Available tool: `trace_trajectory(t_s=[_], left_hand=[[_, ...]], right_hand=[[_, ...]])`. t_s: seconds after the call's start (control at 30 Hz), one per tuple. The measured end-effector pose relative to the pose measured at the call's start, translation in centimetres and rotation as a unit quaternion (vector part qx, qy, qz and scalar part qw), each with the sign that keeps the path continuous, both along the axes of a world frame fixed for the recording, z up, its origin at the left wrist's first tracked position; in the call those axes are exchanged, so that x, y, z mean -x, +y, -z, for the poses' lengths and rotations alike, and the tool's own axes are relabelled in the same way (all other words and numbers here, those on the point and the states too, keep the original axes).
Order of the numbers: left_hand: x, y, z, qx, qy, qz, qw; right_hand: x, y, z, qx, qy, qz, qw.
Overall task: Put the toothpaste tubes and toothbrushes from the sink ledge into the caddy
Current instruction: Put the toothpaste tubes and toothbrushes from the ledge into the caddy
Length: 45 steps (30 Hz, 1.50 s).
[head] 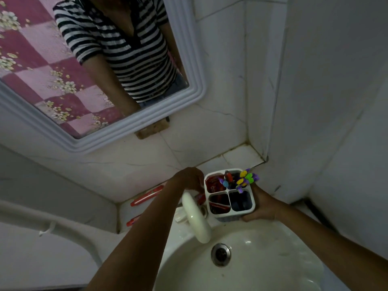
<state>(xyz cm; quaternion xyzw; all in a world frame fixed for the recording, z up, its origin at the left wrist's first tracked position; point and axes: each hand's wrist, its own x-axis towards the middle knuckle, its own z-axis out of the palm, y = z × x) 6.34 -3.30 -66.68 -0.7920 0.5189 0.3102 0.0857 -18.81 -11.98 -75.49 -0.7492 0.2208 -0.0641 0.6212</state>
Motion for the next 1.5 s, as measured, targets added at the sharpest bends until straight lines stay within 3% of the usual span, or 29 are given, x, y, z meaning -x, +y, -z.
trace_trajectory(t_s=[0.27,0.47,0.53,0.67,0.77,0.87,0.93,1.0,1.3,1.37,1.43,1.5], left_hand=[[0.0,1.1,1.7,0.035,0.007,0.029,0.999],[-1.2,1.8,0.9,0.096,0.045,-0.001,0.994],[-2.1,2.8,-0.6,0.151,0.080,-0.061,0.983],[-3.2,5.3,-5.4,0.351,0.110,-0.198,0.909],[-1.6,7.6,-10.4,0.513,0.119,-0.278,0.803],[1.3,9.7,-14.6,0.632,0.180,-0.268,0.704],[3.1,10.2,-15.8,0.646,0.210,-0.255,0.688],[4.8,9.8,-15.6,0.628,0.229,-0.253,0.699],[9.6,7.0,-10.8,0.471,0.215,-0.232,0.823],[9.7,6.8,-10.3,0.421,0.150,-0.197,0.872],[9.3,7.1,-10.1,0.347,0.022,-0.129,0.929],[8.0,8.1,-10.2,0.318,-0.017,-0.119,0.941]], right_hand=[[-0.2,0.4,-1.1,-0.003,-0.009,0.001,1.000],[0.1,0.4,-1.3,-0.002,-0.002,-0.002,1.000],[0.1,0.5,-1.5,-0.005,-0.001,0.002,1.000],[0.1,0.5,-1.9,-0.008,0.003,-0.001,1.000],[0.1,0.6,-2.1,-0.006,0.005,-0.001,1.000],[0.1,0.7,-2.5,-0.008,0.005,-0.004,1.000],[0.2,0.6,-2.6,-0.004,0.012,-0.008,1.000],[0.2,0.4,-2.5,0.004,0.027,-0.011,1.000],[-0.1,0.4,-3.0,0.006,0.038,-0.016,0.999],[-0.2,0.3,-3.0,0.008,0.036,-0.017,0.999],[-0.3,0.2,-2.7,0.019,0.037,-0.017,0.999],[-0.4,0.1,-2.5,0.025,0.044,-0.018,0.999]])
